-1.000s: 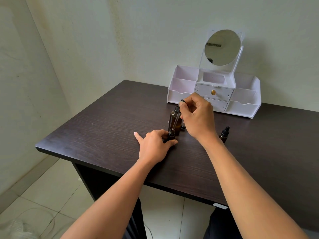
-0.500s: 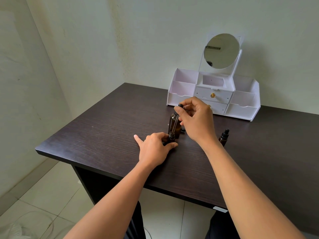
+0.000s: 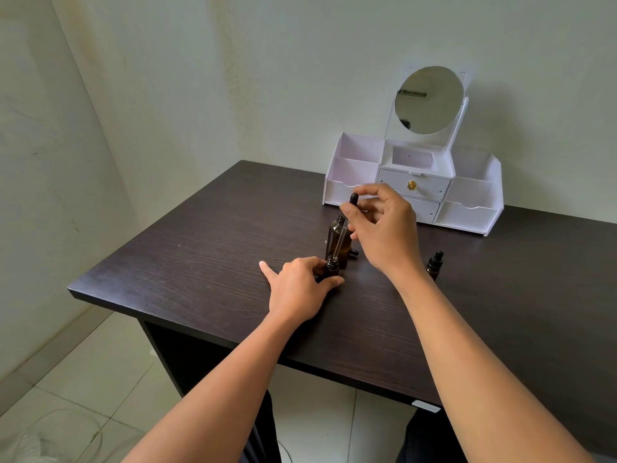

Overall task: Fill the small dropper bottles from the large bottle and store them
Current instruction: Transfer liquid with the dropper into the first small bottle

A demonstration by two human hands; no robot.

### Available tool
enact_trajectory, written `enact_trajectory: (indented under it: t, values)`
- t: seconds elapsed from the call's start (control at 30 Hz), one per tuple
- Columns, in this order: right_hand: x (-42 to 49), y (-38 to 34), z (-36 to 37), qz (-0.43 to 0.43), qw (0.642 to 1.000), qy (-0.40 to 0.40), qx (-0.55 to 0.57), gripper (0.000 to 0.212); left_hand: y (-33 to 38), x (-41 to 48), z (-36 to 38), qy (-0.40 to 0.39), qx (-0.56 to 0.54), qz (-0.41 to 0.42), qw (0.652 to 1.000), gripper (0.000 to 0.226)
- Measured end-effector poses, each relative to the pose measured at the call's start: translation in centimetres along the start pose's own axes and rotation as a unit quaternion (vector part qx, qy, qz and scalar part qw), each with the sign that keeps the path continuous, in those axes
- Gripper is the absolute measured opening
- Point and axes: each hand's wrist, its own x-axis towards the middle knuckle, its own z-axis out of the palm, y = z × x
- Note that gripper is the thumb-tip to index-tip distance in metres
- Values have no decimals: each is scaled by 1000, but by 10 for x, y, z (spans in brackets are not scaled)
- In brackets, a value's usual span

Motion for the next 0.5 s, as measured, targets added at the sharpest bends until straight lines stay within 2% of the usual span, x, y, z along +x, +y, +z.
enact_trajectory:
  t: [0.07,0.27,0.5]
  values:
    - [5,-6,-4,-8,999,28,23,25,-1,0,0,1,-2,1,1000,39]
    - [26,-15,-10,-70,991,107,38,18,-1,0,0,0,-5,2,1000,40]
    - [33,-10,-5,-74,993,89,16,18,-1,0,0,1,-4,-2,1000,40]
